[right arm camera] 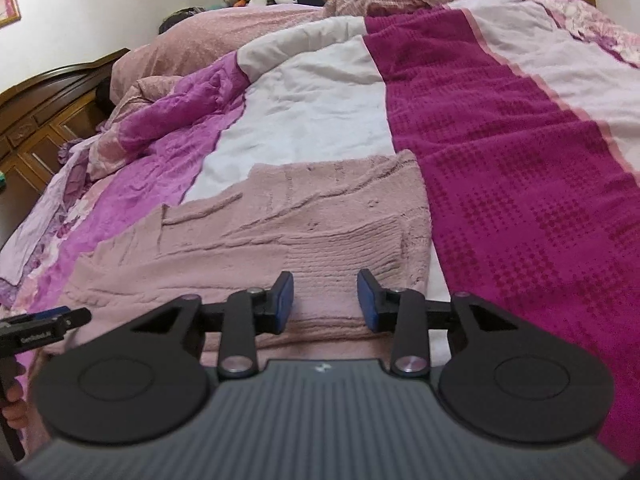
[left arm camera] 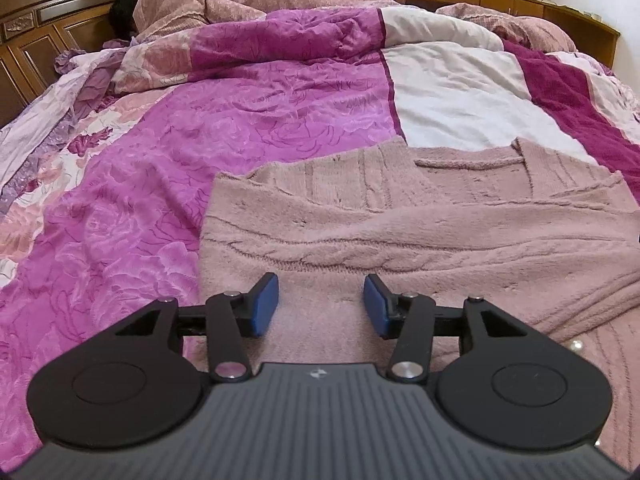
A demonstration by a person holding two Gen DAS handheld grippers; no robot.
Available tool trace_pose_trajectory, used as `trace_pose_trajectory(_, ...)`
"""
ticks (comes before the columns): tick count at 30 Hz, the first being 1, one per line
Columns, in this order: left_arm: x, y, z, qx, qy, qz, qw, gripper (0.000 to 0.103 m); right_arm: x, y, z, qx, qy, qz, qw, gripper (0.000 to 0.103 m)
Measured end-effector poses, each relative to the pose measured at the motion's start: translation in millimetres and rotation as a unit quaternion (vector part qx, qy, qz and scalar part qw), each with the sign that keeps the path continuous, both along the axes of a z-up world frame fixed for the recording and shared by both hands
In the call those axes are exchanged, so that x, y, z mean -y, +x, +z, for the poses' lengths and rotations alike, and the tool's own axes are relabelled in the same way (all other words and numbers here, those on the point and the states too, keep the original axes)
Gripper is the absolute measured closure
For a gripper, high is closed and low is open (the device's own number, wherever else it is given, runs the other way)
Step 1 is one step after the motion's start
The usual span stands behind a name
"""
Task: Fold small clothes
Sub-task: 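Move the right gripper to the ribbed hem and close on it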
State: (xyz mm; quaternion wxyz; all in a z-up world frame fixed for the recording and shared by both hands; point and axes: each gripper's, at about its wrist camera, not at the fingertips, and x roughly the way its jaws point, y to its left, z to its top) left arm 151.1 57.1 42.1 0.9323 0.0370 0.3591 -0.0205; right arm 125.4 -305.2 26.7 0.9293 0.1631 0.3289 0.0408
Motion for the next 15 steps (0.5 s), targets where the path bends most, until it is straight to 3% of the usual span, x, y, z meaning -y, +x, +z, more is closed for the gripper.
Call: trace_pose_trajectory(15, -9, -87, 60, 0.02, 0.004, -0.039, 0.999, 0.047, -22, -83, 63, 0.042, -0.011, 0.089, 0.995, 0.059)
